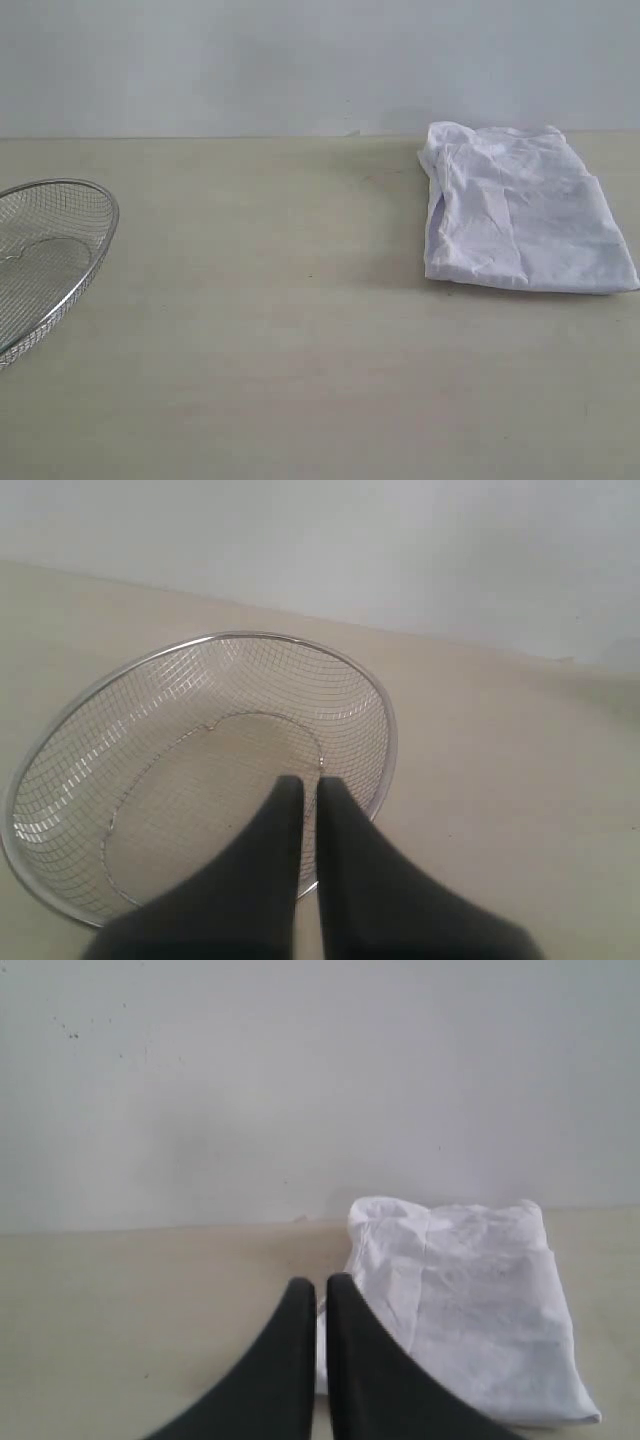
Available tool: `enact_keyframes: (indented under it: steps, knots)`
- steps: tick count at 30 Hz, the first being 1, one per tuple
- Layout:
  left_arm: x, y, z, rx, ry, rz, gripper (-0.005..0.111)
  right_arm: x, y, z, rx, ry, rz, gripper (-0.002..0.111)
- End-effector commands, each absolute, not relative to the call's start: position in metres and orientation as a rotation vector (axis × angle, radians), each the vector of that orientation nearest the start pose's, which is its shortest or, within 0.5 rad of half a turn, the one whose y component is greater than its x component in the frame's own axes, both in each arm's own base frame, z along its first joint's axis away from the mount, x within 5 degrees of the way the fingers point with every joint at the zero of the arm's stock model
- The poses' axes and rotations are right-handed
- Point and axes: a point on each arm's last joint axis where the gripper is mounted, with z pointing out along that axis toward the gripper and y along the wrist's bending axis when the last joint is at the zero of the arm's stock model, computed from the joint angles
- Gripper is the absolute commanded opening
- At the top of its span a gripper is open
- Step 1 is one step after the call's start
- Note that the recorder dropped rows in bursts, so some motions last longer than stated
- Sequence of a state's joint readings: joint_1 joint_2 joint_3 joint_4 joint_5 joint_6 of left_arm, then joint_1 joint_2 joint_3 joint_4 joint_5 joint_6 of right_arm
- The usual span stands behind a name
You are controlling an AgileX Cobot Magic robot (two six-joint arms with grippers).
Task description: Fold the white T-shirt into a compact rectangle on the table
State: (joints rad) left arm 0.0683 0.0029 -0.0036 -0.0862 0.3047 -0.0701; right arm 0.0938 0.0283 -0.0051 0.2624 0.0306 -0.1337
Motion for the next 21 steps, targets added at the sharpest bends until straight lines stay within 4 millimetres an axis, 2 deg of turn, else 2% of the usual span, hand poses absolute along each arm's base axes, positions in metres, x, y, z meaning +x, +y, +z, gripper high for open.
enact_keyframes:
  steps: [1, 8, 16, 21]
  knots:
    - [0.055, 0.002, 0.187, -0.190, 1.766, -0.088, 0.004, 0.058, 0.008, 0.202, -0.002, 1.615, 0.181, 0.000]
    - [0.055, 0.002, 0.187, -0.190, 1.766, -0.088, 0.004, 0.057, 0.008, 0.195, 0.001, 1.694, 0.183, 0.000]
    - [0.055, 0.002, 0.187, -0.190, 1.766, -0.088, 0.004, 0.055, 0.002, 0.182, 0.118, 1.838, 0.176, 0.000]
    - [0.055, 0.002, 0.187, -0.190, 1.766, -0.088, 0.004, 0.055, 0.002, 0.182, 0.118, 1.835, 0.177, 0.000]
